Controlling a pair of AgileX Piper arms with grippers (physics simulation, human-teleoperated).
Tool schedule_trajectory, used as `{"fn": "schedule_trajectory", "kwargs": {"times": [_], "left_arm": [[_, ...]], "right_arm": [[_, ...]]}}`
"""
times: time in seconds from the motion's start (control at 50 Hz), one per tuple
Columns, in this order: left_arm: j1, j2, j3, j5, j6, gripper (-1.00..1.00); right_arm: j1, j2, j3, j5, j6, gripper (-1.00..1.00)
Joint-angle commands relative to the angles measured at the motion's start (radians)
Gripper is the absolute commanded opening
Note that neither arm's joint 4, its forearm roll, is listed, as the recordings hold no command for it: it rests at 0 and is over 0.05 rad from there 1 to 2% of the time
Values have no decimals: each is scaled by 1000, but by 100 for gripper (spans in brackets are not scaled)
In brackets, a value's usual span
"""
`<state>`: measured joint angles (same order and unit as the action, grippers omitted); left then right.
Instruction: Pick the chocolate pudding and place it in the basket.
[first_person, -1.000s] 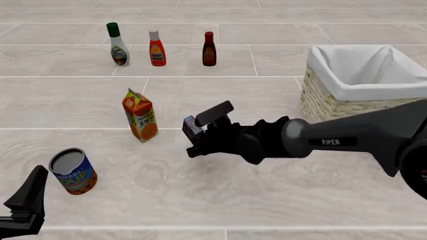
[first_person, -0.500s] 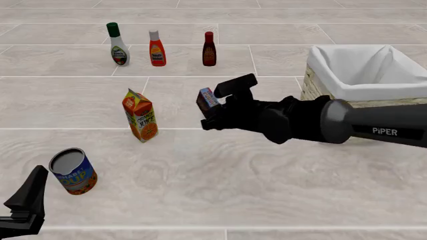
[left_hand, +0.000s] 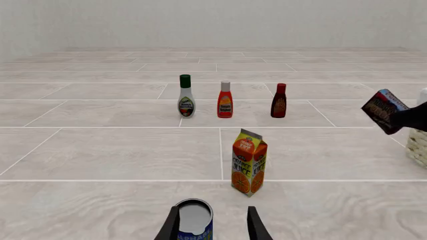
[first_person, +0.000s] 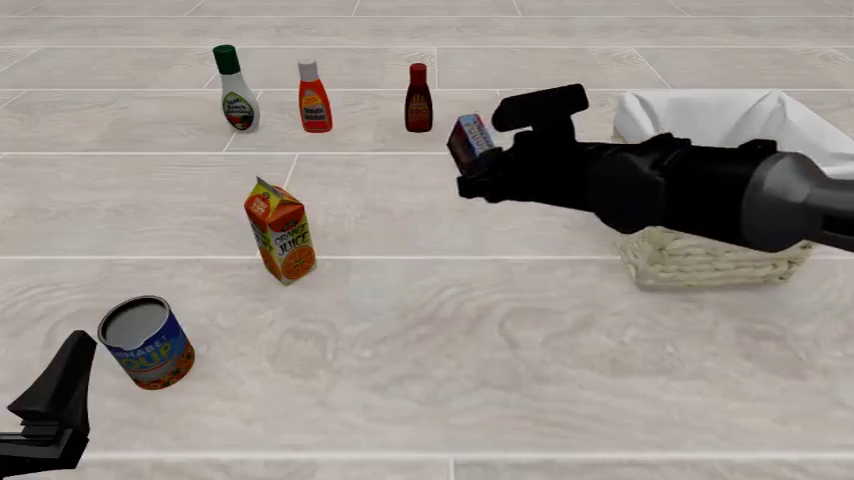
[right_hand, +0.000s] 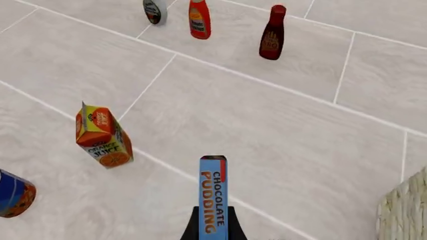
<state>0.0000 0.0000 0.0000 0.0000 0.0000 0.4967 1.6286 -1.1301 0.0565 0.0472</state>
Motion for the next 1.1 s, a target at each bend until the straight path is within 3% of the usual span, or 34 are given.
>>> {"fn": "schedule_trajectory", "kwargs": {"times": [0.02,0.66,1.1], "left_arm": [[0,0,0,0,0,100],[0,0,0,0,0,100],[0,0,0,0,0,100]], "right_arm": [[-54,-47,-23,44,4,-100],[-161,-118,-192,197,-4,-100],[-325,-135,-299,277,-14,-100]]}}
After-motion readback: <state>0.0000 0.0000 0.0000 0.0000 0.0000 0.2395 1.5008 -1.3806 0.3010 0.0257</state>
